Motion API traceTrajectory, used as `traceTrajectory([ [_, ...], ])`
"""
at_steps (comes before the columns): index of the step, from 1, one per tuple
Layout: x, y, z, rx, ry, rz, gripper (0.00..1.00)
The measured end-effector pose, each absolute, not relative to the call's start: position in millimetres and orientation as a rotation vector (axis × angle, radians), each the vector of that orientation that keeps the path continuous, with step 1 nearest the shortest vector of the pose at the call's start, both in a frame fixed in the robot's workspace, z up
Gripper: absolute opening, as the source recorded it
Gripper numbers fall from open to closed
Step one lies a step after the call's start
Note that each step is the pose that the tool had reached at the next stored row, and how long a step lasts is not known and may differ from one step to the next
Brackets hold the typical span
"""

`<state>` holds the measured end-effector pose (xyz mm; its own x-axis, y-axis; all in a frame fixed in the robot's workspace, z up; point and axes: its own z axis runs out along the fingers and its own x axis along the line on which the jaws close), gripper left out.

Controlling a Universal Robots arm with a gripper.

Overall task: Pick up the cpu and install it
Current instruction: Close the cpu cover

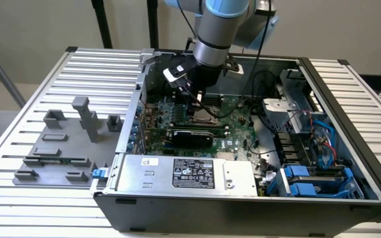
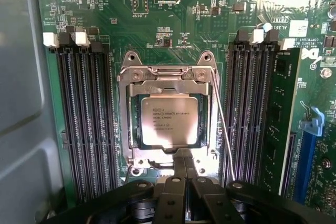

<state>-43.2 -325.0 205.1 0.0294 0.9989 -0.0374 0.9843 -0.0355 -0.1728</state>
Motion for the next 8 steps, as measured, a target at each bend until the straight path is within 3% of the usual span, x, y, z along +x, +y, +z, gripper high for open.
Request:
traceTrajectory([
  [8,-44.4,-325.0,202.4,-2.181,-2.111,0.225,0.11],
])
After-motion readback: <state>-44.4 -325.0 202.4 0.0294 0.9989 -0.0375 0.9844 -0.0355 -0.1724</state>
